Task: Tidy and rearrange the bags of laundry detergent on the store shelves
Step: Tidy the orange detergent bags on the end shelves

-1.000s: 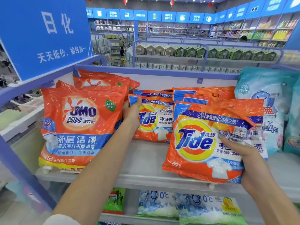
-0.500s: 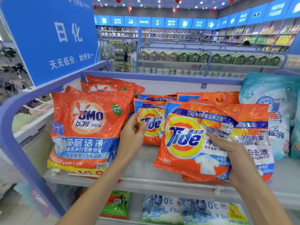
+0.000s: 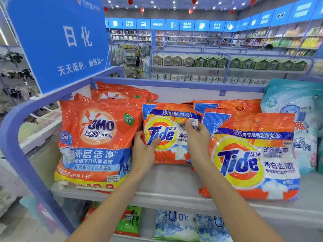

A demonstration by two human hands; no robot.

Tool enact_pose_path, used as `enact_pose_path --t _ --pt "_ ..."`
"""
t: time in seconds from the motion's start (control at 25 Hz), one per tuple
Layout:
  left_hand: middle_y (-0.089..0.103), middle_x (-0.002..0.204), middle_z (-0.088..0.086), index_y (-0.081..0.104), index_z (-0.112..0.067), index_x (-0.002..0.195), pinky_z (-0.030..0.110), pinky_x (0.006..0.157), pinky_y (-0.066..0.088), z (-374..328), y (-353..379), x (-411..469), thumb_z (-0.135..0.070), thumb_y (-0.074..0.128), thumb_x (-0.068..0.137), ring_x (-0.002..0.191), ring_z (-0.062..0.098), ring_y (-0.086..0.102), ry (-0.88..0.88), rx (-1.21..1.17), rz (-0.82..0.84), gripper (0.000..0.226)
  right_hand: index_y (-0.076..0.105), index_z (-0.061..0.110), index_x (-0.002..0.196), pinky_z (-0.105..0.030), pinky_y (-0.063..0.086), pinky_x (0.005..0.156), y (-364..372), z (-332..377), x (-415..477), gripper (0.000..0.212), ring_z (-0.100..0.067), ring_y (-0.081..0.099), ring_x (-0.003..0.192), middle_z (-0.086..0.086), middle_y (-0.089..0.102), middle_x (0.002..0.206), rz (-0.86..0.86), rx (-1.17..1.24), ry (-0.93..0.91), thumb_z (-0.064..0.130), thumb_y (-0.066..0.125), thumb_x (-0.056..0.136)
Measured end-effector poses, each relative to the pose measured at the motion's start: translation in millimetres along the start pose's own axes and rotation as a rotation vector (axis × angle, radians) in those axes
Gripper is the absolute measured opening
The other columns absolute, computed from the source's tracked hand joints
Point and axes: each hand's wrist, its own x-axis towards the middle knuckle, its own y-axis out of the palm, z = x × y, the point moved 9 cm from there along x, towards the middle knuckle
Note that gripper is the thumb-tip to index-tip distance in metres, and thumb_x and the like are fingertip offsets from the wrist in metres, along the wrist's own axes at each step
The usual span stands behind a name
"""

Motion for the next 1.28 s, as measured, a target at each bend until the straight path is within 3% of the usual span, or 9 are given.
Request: enact_pose_path --t 0.28,0.48,0.6,0.72,0.8,0.92,1.0,1.08,1.28 --pt "0.033 0.158 0.011 0.019 -0.014 0.158 0.036 0.12 0.028 -6 16 -14 -0.025 0.067 0.096 0.148 0.025 0.03 0.211 0.286 -0.01 0.079 0.051 0.016 0.106 -0.031 0.039 0.067 -6 8 32 0.015 -0.009 0.049 0.067 0.01 0.05 0.076 -0.096 -0.189 -0.082 0.028 0.058 0.101" --pt "-0.041 0.158 0.005 -0.032 -0.019 0.148 0.037 0.119 -0.018 5 54 -28 -0.097 0.026 0.068 0.145 0.021 -0.037 0.367 0.761 0.302 0.126 0.03 0.021 0.154 -0.018 0.049 0.096 -7 -1 -2 0.077 -0.008 0.054 0.125 0.003 0.051 0.14 0.094 -0.479 -0.252 0.001 0.068 0.09" --pt "-0.03 0.161 0.013 -0.022 -0.011 0.155 0.04 0.12 -0.014 13 58 -25 -0.098 -0.003 0.067 0.15 0.03 -0.026 0.407 0.832 0.231 0.125 -0.004 0.027 0.162 -0.013 0.028 0.114 -4 -13 -24 0.11 -0.011 0.006 0.155 0.005 0.0 0.17 0.248 -0.764 -0.359 0.002 0.073 0.086" --pt "-0.004 0.165 0.026 -0.003 -0.007 0.158 0.052 0.12 0.008 23 60 -25 -0.084 0.003 0.087 0.153 0.038 0.0 0.4 0.88 0.122 0.105 -0.01 0.019 0.161 -0.017 0.017 0.121 4 -30 -41 0.104 -0.011 -0.014 0.152 -0.002 -0.025 0.167 0.432 -1.116 -0.407 0.007 0.066 0.09" --pt "0.002 0.164 0.03 0.002 -0.006 0.158 0.055 0.118 0.01 24 64 -23 -0.081 0.002 0.089 0.151 0.04 0.001 0.373 0.901 0.123 0.102 -0.012 0.009 0.159 -0.034 0.008 0.127 12 -40 -44 0.094 -0.023 -0.016 0.155 -0.01 -0.02 0.168 0.541 -1.265 -0.387 0.003 0.056 0.094" --pt "-0.033 0.161 0.019 -0.018 -0.019 0.158 0.053 0.121 -0.009 20 64 -23 -0.085 0.001 0.085 0.146 0.036 -0.033 0.367 0.927 0.234 0.1 -0.011 0.006 0.159 -0.034 0.001 0.125 18 -45 -39 0.087 -0.029 -0.014 0.155 -0.01 -0.015 0.169 0.561 -1.256 -0.337 -0.005 0.048 0.095" --pt "-0.051 0.153 0.009 -0.032 -0.028 0.152 0.049 0.119 -0.019 24 61 -25 -0.078 0.034 0.087 0.139 0.032 -0.047 0.334 0.958 0.415 0.105 -0.009 0.007 0.16 -0.035 0.001 0.125 20 -48 -36 0.087 -0.029 -0.014 0.155 -0.008 -0.014 0.169 0.543 -1.229 -0.329 -0.007 0.047 0.094" --pt "-0.051 0.152 0.005 -0.035 -0.032 0.148 0.051 0.121 -0.016 23 54 -30 -0.059 0.058 0.092 0.142 0.031 -0.045 0.36 1.017 0.451 0.112 -0.003 0.007 0.16 -0.038 0.005 0.128 16 -48 -34 0.088 -0.027 -0.012 0.156 -0.007 -0.01 0.17 0.515 -1.186 -0.349 -0.009 0.048 0.091" --pt "-0.039 0.161 0.003 -0.024 -0.03 0.157 0.047 0.123 -0.01 20 46 -40 -0.053 0.057 0.096 0.15 0.033 -0.032 0.356 1.029 0.391 0.104 0.015 0.009 0.161 -0.035 0.016 0.124 10 -48 -49 0.077 -0.025 -0.005 0.157 -0.008 0.003 0.17 0.399 -1.184 -0.415 -0.008 0.046 0.092"
